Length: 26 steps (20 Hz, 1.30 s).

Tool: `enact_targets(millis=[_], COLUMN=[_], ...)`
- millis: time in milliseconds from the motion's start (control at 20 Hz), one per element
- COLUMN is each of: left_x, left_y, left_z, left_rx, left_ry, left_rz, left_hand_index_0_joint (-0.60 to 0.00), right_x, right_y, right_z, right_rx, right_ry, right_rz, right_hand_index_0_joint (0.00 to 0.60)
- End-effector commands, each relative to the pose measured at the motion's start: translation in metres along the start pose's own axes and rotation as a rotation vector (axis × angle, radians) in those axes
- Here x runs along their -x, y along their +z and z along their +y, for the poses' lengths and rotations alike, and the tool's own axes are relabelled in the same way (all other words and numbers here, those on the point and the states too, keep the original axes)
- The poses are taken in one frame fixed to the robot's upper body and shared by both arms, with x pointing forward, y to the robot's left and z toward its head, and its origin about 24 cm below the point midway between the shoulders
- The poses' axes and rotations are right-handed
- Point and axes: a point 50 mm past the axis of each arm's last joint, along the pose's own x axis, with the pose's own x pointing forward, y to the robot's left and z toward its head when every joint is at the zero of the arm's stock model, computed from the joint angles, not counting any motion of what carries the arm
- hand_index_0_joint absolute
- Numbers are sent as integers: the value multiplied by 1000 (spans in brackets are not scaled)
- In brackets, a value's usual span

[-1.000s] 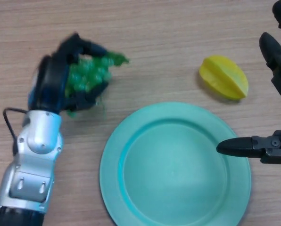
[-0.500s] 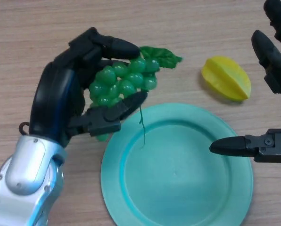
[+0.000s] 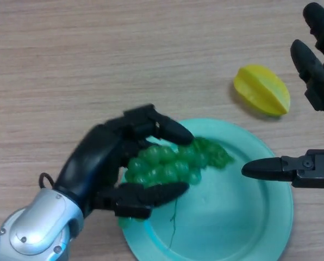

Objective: Pick up the green grapes and place it on the plate

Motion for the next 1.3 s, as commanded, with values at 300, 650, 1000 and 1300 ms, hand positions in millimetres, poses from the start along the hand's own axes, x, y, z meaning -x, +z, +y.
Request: enact_targets(millis=[300, 650, 1000, 1300], left_x=[6, 4, 16, 24], left_y=[20, 29, 42, 40], left_z=[-6, 10, 66, 93], left_rx=[-213, -240, -214, -216], left_ry=[-32, 97, 398, 519], left_rz=[-228, -339, -445, -488], left_hand_index_0_joint=[0, 0, 0, 0], right_x=[3, 1, -1, -2], right_y=[23, 23, 20, 16], right_z=[-1, -1, -1, 0], right_rx=[41, 48, 49, 65], right_ry=[-9, -13, -22, -28], right_rz=[-204, -211, -192, -183], right_hand_index_0_joint=[0, 0, 0, 0])
